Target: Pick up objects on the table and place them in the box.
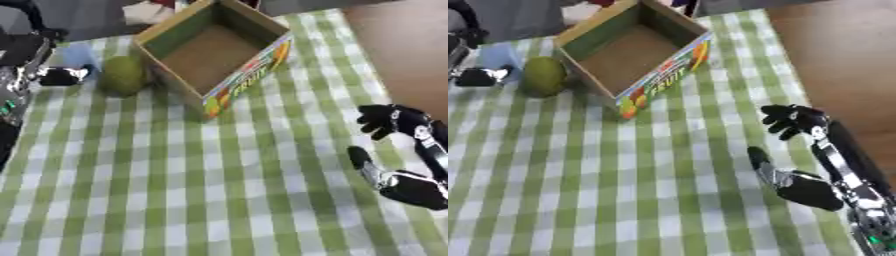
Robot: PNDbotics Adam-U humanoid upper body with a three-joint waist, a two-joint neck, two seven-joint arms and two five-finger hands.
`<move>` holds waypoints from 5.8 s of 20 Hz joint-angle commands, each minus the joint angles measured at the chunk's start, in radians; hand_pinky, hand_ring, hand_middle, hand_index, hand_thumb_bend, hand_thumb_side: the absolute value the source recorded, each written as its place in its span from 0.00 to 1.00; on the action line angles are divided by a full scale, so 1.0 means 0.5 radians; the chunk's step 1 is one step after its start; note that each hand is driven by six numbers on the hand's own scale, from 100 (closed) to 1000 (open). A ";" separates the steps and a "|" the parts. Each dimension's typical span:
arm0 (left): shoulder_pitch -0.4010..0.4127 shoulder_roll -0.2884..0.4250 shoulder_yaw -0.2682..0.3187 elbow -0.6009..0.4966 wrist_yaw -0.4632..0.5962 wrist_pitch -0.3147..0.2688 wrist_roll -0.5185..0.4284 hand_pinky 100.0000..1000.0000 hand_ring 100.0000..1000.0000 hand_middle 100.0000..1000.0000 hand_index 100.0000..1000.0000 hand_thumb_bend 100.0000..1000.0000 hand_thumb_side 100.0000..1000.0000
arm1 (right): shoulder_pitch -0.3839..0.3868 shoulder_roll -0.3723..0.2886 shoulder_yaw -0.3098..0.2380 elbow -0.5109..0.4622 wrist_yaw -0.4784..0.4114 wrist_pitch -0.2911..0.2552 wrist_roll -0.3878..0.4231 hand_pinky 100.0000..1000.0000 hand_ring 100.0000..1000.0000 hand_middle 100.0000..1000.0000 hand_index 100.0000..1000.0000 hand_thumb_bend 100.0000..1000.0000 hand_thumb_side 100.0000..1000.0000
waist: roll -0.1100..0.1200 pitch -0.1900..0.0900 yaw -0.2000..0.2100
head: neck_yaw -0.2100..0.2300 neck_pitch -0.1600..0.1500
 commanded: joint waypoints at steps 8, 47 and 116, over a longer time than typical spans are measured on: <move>-0.029 0.070 0.028 -0.012 0.016 0.109 0.135 0.76 0.78 0.80 0.93 0.36 0.36 | -0.039 -0.005 -0.005 -0.024 0.014 -0.008 -0.008 0.53 0.62 0.63 0.84 0.16 0.47 | -0.002 0.004 -0.019 | 0.001 -0.061; -0.126 -0.114 -0.446 -0.921 0.205 -0.260 -0.328 0.63 0.52 0.41 0.66 0.21 0.24 | -0.012 0.007 -0.007 -0.008 -0.004 -0.014 0.008 0.54 0.62 0.64 0.84 0.14 0.47 | -0.049 -0.142 0.031 | 0.003 -0.035; 0.160 -0.100 -0.381 -0.575 -0.115 -0.098 0.055 0.52 0.25 0.26 0.48 0.27 0.05 | 0.008 0.024 -0.017 0.004 -0.014 -0.021 0.009 0.54 0.63 0.65 0.84 0.10 0.49 | -0.074 -0.151 0.100 | -0.011 -0.062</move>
